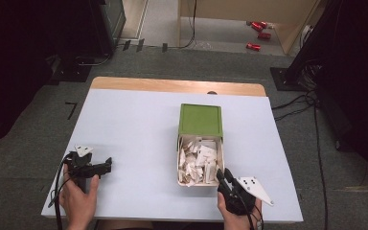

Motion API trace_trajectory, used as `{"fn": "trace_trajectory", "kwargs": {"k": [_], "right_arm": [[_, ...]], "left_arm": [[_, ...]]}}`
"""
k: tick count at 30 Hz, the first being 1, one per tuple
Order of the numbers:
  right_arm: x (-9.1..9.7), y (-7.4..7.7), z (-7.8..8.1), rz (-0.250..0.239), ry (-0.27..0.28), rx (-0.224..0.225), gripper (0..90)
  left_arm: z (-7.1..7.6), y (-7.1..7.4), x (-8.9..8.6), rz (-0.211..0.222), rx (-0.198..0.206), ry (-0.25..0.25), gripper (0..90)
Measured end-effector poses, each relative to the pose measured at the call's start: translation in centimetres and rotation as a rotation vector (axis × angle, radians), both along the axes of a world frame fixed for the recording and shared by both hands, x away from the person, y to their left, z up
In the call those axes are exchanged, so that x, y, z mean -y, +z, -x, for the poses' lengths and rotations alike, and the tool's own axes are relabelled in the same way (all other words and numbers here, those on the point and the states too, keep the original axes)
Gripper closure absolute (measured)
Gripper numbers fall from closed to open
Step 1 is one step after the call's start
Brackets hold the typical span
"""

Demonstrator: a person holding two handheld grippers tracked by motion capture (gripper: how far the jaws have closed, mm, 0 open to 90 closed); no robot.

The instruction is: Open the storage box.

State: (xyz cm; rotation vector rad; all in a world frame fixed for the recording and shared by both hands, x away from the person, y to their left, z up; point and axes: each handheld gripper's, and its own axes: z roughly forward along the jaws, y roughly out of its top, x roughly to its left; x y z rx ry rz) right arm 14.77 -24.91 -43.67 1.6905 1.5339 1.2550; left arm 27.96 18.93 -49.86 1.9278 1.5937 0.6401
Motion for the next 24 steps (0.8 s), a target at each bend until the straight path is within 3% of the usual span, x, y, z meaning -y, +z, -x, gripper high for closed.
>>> {"fn": "trace_trajectory", "kwargs": {"k": [3, 12, 24], "right_arm": [[-0.2, 0.4, 0.1, -0.005, 0.017, 0.001, 60.8], [-1.1, 1.3, 0.1, 0.053, -0.003, -0.019, 38.0], [-2.8, 2.8, 0.2, 0.066, 0.026, 0.015, 31.7]], "left_arm": [[0.0, 0.0, 0.0, 0.000, 0.000, 0.000, 0.0], [0.0, 0.0, 0.0, 0.000, 0.000, 0.000, 0.0], [0.0, 0.0, 0.0, 0.000, 0.000, 0.000, 0.0]]}}
